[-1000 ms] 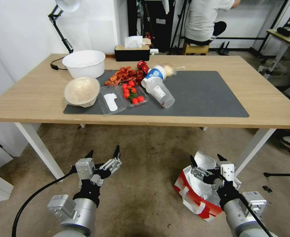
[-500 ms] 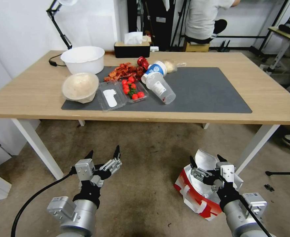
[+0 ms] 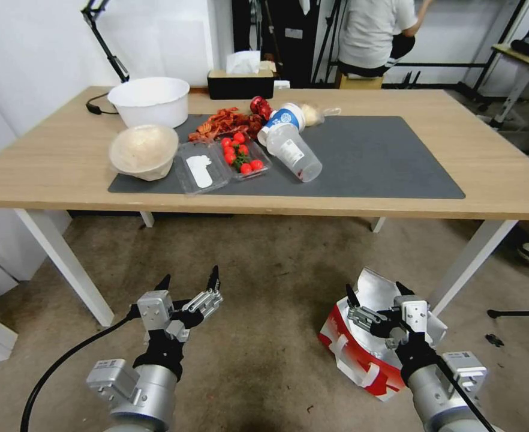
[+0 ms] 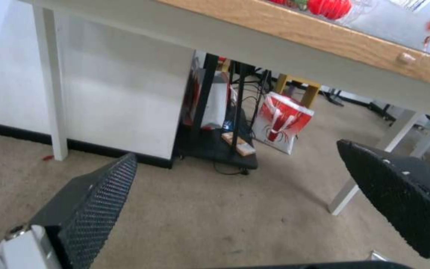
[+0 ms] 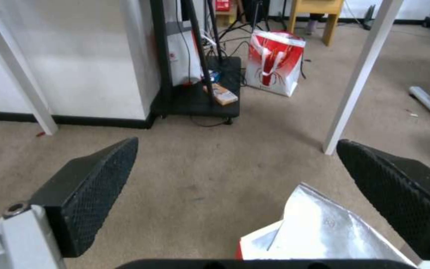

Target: Pick up the food delivery bag from the floor and place it on the table.

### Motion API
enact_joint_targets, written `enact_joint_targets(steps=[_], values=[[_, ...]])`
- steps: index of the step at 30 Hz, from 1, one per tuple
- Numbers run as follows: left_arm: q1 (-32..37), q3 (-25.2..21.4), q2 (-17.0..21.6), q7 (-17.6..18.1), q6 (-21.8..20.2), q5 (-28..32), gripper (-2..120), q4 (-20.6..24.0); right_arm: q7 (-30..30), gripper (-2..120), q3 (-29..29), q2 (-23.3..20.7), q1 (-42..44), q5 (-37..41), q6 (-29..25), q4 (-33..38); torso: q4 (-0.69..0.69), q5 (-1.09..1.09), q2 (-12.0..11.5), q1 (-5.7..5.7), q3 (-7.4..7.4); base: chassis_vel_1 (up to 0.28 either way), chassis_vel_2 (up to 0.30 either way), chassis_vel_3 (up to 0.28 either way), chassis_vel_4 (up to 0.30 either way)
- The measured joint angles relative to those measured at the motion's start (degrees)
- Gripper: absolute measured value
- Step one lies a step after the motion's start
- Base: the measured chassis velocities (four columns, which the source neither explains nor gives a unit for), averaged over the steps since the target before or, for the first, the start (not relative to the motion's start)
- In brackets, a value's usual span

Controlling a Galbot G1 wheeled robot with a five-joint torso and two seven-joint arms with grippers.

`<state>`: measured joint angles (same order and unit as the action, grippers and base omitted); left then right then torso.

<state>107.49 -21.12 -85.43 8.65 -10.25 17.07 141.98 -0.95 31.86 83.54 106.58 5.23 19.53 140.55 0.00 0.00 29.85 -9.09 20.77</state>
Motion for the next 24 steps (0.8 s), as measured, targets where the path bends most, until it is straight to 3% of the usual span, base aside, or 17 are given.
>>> enact_joint_targets(steps=[24], values=[[0.1, -0.4, 0.2, -0.2, 0.1, 0.0, 100, 0.3, -0.1, 100, 0.1, 0.2, -0.1, 0.0, 0.0, 0.1, 0.00, 0.00, -5.7, 2.02, -3.64, 0.000, 0.000, 0.000, 0.000]])
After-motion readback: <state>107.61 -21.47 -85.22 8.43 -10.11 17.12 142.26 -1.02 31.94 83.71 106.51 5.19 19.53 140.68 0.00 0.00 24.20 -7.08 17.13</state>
